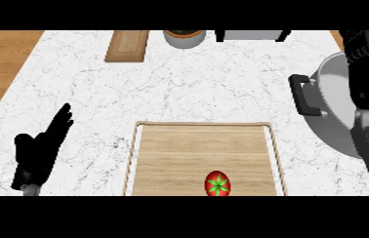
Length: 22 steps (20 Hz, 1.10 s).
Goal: Pick the tomato from the tray and place it in the pot
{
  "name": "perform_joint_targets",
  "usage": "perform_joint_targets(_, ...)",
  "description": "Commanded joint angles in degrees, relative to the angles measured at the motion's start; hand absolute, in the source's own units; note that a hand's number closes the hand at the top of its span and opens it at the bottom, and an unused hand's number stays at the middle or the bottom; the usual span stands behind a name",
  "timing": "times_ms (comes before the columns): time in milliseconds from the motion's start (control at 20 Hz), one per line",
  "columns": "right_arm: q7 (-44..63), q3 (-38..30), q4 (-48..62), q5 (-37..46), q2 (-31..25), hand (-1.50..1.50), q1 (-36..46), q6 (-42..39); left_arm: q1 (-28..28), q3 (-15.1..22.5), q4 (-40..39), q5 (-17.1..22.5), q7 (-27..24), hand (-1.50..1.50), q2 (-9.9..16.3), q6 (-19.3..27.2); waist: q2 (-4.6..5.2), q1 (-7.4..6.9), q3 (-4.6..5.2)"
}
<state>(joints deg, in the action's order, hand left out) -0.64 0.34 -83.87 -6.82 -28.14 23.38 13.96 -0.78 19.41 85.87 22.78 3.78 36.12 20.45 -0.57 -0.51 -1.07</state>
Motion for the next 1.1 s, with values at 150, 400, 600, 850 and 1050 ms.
perform_joint_targets(150,4.8,12.5,-5.4,-4.8,16.8,-1.50,-2.3,-0.8,6.4,-1.3,5.2,1.6,1.2,0.00,-3.5,0.3,0.38,0.22,1.08)
perform_joint_targets(400,2.6,19.5,-4.9,17.9,10.9,-1.50,-10.9,12.8,6.9,-0.6,7.9,4.0,3.3,0.00,-7.7,2.3,-0.73,3.92,1.26)
perform_joint_targets(600,-4.8,30.3,-18.4,27.7,13.5,-1.50,-22.7,19.2,6.3,-0.6,7.2,3.5,2.4,0.00,-8.9,2.9,-0.62,4.14,1.19)
perform_joint_targets(850,6.9,36.3,-31.6,40.5,2.7,-1.50,-35.2,17.5,8.4,-1.1,8.2,2.6,5.9,0.00,-8.3,4.7,-0.60,4.97,1.34)
perform_joint_targets(1050,22.1,36.1,-41.0,49.3,-2.3,-1.50,-37.2,9.8,9.1,-0.8,10.1,2.9,7.2,0.00,-9.4,5.3,-0.16,3.28,1.41)
